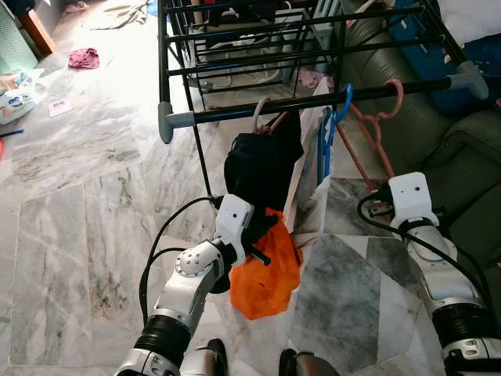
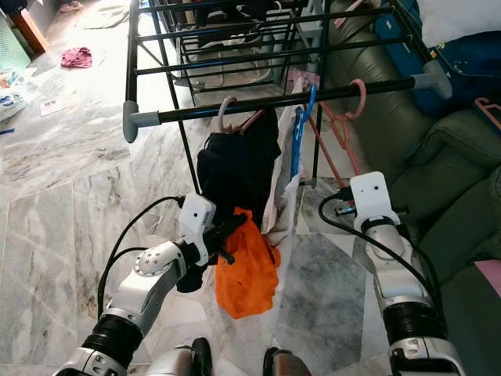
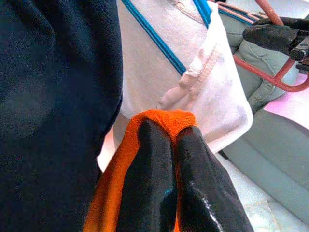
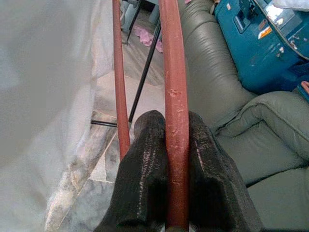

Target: Hang hanger

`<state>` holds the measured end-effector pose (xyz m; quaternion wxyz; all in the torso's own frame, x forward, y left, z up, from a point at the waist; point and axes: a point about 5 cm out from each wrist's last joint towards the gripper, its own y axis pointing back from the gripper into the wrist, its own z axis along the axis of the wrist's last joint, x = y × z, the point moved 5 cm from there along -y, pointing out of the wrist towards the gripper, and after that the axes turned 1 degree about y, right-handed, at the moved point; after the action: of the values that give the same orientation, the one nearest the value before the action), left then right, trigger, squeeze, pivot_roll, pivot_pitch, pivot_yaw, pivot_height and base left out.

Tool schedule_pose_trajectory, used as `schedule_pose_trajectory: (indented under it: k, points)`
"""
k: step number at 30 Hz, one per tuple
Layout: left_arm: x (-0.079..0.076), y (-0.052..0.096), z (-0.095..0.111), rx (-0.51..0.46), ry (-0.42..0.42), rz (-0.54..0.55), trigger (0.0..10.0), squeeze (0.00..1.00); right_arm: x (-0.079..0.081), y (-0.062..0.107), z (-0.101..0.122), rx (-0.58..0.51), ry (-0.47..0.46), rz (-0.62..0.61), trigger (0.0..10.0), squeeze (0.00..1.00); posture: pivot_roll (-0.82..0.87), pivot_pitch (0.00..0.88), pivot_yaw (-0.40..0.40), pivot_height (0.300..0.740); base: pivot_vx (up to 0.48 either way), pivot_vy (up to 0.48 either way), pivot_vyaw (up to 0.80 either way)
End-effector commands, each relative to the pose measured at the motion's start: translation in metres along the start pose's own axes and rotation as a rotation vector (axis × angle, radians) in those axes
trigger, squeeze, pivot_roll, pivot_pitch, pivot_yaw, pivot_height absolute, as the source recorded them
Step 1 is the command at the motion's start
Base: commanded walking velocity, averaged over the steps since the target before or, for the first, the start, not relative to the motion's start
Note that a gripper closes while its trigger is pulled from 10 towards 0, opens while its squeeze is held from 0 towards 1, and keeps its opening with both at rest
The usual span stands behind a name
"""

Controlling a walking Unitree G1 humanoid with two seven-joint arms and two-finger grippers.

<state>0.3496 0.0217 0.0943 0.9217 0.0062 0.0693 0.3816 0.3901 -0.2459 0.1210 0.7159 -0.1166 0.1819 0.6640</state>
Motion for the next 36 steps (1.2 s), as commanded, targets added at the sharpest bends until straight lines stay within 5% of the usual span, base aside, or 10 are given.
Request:
schedule_pose_trajectory:
  k: [1, 21, 36]
  points:
    - [-0.001, 0.0, 0.0, -0.002, -0.01, -0.01, 10.0, 0.0, 0.0, 0.005, -0.015, 0.052, -0.008, 0.005, 10.0, 1.0, -0.02, 0.214, 0.062, 0.74, 0.0, 0.0, 0.0]
    - [-0.002, 0.001, -0.001, 0.01, -0.015, -0.027, 10.0, 0.0, -0.024, -0.022, 0.007, 0.052, -0.017, -0.033, 10.0, 1.0, -0.01, 0.219, 0.076, 0.74, 0.0, 0.0, 0.0]
    - [-0.001, 0.003, -0.002, 0.017, -0.017, -0.022, 10.0, 0.0, -0.014, -0.037, 0.026, 0.043, -0.006, 0.025, 10.0, 1.0, 0.01, 0.223, 0.074, 0.74, 0.0, 0.0, 0.0]
